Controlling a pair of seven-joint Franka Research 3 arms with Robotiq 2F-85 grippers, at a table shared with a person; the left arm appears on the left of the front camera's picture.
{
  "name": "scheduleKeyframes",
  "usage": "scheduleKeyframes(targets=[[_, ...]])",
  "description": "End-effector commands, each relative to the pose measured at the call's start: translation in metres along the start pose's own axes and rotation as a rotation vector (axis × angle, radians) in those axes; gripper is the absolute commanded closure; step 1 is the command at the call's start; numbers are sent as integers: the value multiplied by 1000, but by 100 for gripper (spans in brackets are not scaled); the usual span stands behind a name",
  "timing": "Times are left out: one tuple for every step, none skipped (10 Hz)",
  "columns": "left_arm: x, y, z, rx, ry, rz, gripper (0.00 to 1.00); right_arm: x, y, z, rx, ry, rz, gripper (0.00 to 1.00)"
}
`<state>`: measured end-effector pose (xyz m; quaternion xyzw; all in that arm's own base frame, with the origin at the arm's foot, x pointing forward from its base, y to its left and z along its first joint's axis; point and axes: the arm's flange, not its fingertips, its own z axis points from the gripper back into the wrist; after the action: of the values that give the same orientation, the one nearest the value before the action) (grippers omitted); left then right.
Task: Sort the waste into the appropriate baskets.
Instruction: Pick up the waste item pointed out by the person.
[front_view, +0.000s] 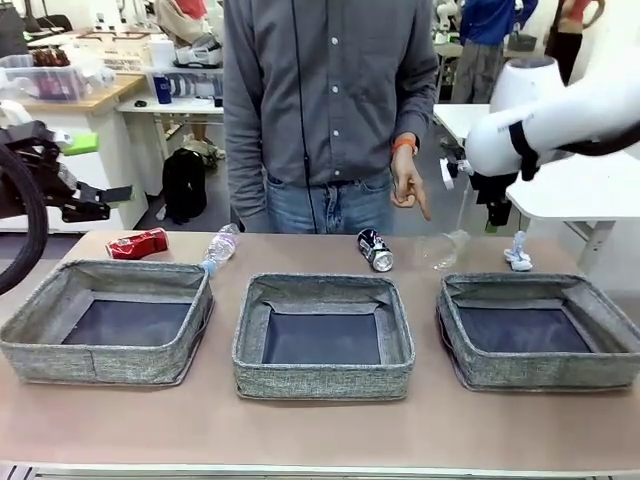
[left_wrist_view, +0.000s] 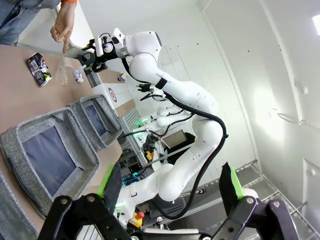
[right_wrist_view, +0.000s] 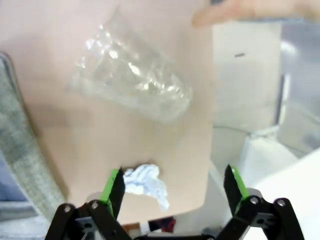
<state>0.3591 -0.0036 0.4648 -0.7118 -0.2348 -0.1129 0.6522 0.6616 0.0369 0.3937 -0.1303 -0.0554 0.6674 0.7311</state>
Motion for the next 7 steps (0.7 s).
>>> scheduleKeyframes(targets=[[-1,-3,-2,-15,-6,-11,0,9,10,24,63,66,-114,0],[-1,-3,-2,-15,-6,-11,0,0,0,0,0,0,0,0],[-1,-3,-2,-15,-6,-11,0,1,-8,-9,55,-43,88,0],[-1,-3,-2,-15,-6,-11,0,2,-17,-18,69,-111,185,0],[-1,-3,-2,-15,-6,-11,0,6,-24,-22,66,-112,236,0],[-1,-3,-2,-15,-6,-11,0,11,-29,-26,80,-118,286,0],[-1,-3,-2,-15,-6,-11,0,16,-33,-30,95,-153,320,0]])
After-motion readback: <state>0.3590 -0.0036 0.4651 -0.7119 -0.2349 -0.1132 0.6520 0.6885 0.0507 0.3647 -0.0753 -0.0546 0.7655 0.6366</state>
